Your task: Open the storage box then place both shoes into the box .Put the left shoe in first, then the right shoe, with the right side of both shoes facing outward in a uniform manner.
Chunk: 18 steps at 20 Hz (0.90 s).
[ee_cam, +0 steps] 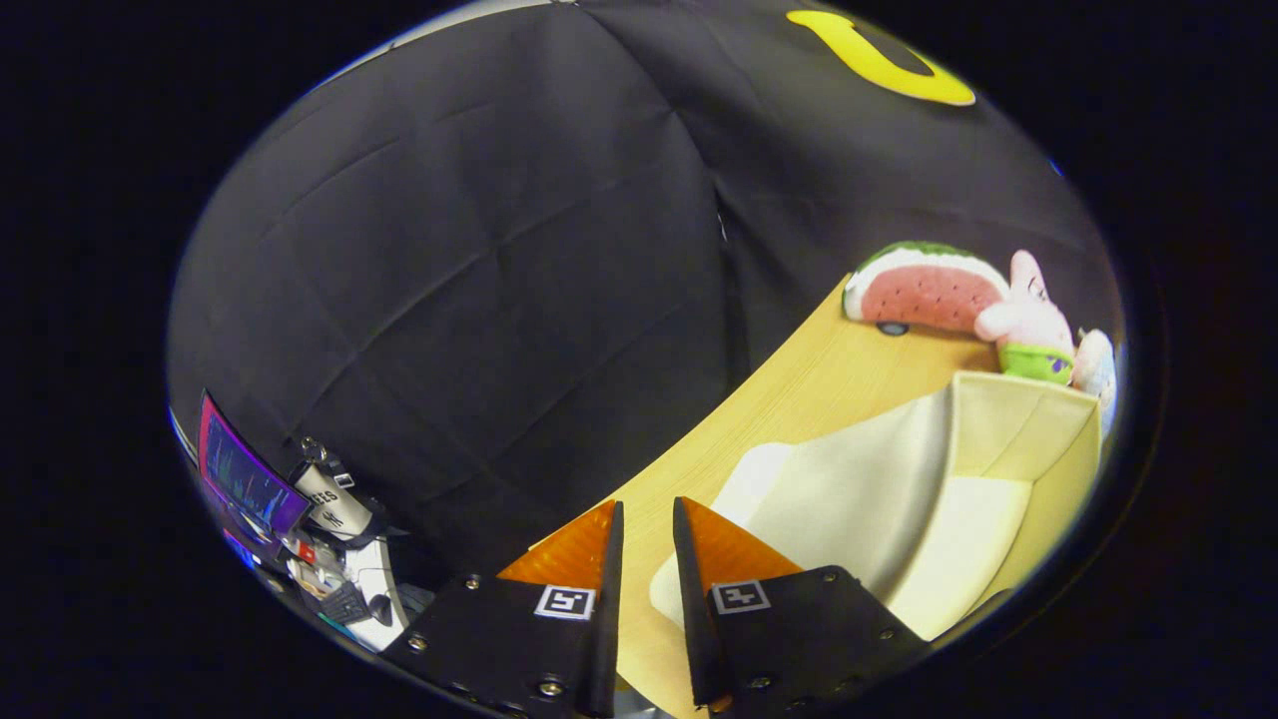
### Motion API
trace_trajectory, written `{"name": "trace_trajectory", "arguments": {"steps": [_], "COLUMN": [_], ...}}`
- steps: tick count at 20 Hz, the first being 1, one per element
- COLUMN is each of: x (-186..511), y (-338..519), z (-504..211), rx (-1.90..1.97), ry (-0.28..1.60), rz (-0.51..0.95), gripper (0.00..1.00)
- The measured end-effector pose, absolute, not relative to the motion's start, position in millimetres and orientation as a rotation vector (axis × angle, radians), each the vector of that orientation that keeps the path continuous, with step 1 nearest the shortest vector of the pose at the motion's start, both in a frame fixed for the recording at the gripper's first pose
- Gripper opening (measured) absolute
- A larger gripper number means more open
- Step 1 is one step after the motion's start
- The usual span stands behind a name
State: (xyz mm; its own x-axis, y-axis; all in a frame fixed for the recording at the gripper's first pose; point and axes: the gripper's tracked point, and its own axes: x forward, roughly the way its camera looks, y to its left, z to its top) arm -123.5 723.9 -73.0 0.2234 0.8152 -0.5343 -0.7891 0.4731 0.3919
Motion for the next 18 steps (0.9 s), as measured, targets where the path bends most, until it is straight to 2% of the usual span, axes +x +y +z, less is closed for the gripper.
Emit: {"name": "trace_trajectory", "arguments": {"steps": [6,18], "x": [-111.6,-58.5], "y": [655.1,511.6], "z": [-33.8,-37.0], "rx": [0.032,0.121], "ry": [0.646,0.587], "rz": [1.068,0.836], "gripper": [0.28,0.29]}}
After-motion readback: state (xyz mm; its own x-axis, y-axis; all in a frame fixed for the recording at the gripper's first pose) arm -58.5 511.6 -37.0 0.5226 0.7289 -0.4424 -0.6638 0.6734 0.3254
